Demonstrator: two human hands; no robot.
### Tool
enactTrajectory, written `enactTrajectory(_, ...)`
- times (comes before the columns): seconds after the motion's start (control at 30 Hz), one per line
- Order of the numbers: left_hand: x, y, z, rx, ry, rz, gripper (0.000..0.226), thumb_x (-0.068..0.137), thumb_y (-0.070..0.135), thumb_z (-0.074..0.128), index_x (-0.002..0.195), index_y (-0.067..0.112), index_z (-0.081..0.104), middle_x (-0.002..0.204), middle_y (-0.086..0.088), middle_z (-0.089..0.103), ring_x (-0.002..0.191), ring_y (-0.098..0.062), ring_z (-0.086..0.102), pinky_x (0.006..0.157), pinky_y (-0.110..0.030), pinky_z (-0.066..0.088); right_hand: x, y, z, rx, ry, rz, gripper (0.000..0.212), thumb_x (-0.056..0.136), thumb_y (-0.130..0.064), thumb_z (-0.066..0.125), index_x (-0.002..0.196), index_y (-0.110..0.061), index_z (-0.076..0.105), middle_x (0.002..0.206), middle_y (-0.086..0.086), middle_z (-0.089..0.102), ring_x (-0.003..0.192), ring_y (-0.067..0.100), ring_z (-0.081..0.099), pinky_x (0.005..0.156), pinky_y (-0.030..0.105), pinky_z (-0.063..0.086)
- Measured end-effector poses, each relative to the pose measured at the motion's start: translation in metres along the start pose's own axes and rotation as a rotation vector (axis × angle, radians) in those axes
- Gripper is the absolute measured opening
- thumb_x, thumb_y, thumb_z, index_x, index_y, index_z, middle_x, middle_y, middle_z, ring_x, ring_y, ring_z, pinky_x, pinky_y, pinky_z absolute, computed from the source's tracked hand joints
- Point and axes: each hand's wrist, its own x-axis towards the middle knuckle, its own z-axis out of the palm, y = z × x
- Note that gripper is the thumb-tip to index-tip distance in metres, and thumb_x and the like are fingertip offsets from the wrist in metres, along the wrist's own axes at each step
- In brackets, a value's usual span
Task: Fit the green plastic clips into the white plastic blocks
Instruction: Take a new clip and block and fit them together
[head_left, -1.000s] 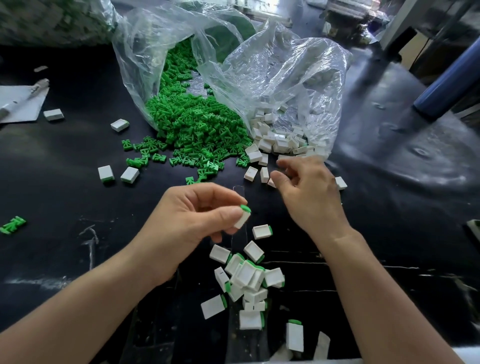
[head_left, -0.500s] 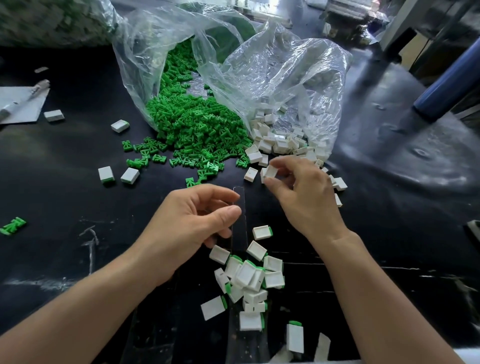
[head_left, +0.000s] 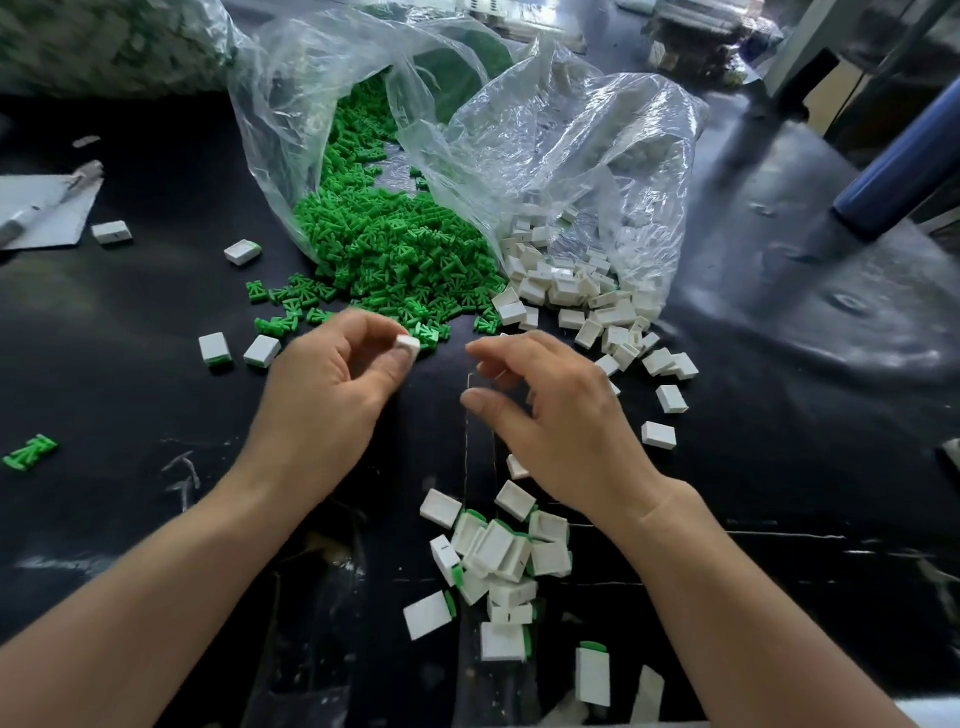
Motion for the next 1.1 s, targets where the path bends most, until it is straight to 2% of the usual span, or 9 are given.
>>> enactTrajectory(0.07,0.007,-0.004,-0.001,0.168,0.038,0.065,0.010,0.090,0.016,0.057,0.084,0.025,0.056,0.109,0.007,0.064,0.096,-0.010,0.058,0.077,-0.016,0.038,0.001,0.001,-0.001,-0.010,0.017,0.028,0.030,0.082,-0.017,0.067,0.111,-0.007,0.064,0.095,0.004,0.063,0.089,0.019,0.058,0.079,0.028,0.045)
enactTrajectory(0.13,0.013,-0.011,0.000,0.281,-0.002,0.068,0.004,0.093,0.017,0.052,0.091,0.020,0.052,0.138,0.005,0.047,0.122,-0.014,0.045,0.087,-0.016,0.028,0.001,0.002,-0.001,-0.025,0.012,0.036,0.028,0.083,-0.017,0.066,0.110,-0.008,0.064,0.094,0.003,0.062,0.089,0.019,0.057,0.080,0.028,0.044)
enactTrajectory(0.23,0.019,-0.019,0.005,0.409,-0.141,0.050,0.001,0.096,0.018,0.045,0.095,0.018,0.046,0.153,0.001,0.026,0.141,-0.016,0.019,0.106,-0.025,0.016,0.001,0.003,0.000,-0.043,-0.012,0.042,0.028,0.085,-0.019,0.064,0.110,-0.009,0.064,0.096,0.003,0.062,0.091,0.019,0.057,0.083,0.030,0.044)
enactTrajectory(0.4,0.022,-0.026,0.010,0.497,-0.288,0.137,0.008,0.098,0.021,0.040,0.091,0.019,0.042,0.152,0.002,0.030,0.143,-0.011,0.015,0.110,-0.024,0.002,0.001,0.002,0.001,-0.071,-0.050,0.059,0.028,0.086,-0.023,0.062,0.112,-0.012,0.063,0.100,0.003,0.063,0.096,0.019,0.056,0.086,0.037,0.044)
enactTrajectory(0.5,0.019,-0.023,0.009,0.437,-0.292,0.176,0.008,0.097,0.020,0.044,0.089,0.020,0.043,0.149,0.003,0.034,0.141,-0.011,0.020,0.108,-0.021,0.009,0.002,0.003,0.001,-0.097,-0.069,0.060,0.029,0.087,-0.025,0.061,0.113,-0.012,0.063,0.101,0.003,0.062,0.098,0.020,0.056,0.087,0.036,0.043)
enactTrajectory(0.63,0.026,-0.014,0.006,0.280,-0.099,0.089,0.004,0.096,0.019,0.047,0.093,0.017,0.047,0.149,0.003,0.034,0.136,-0.016,0.032,0.095,-0.019,0.023,0.002,0.005,-0.001,-0.118,-0.080,0.064,0.029,0.088,-0.025,0.059,0.113,-0.012,0.062,0.103,0.003,0.062,0.099,0.019,0.054,0.086,0.027,0.039)
enactTrajectory(0.7,0.034,-0.014,0.005,0.288,-0.058,0.060,0.008,0.097,0.019,0.045,0.097,0.012,0.049,0.151,0.001,0.030,0.136,-0.018,0.032,0.096,-0.022,0.025,0.002,0.005,-0.002,-0.122,-0.076,0.071,0.029,0.088,-0.025,0.059,0.113,-0.012,0.062,0.104,0.003,0.062,0.100,0.018,0.054,0.085,0.025,0.038)
enactTrajectory(0.83,0.058,-0.013,0.005,0.349,-0.089,0.041,0.008,0.099,0.018,0.041,0.098,0.012,0.046,0.156,-0.002,0.019,0.142,-0.019,0.018,0.108,-0.029,0.019,0.000,0.006,0.000,-0.126,-0.097,0.078,0.028,0.088,-0.026,0.059,0.113,-0.013,0.062,0.106,0.002,0.063,0.101,0.017,0.054,0.086,0.024,0.038)
enactTrajectory(1.1,0.057,-0.017,0.027,0.375,-0.210,0.165,0.011,0.096,0.017,0.048,0.101,0.008,0.054,0.148,0.000,0.037,0.131,-0.020,0.040,0.092,-0.020,0.029,0.002,0.014,-0.002,-0.158,-0.084,0.121,0.026,0.088,-0.027,0.058,0.111,-0.015,0.063,0.107,0.001,0.062,0.102,0.017,0.054,0.083,0.021,0.033)
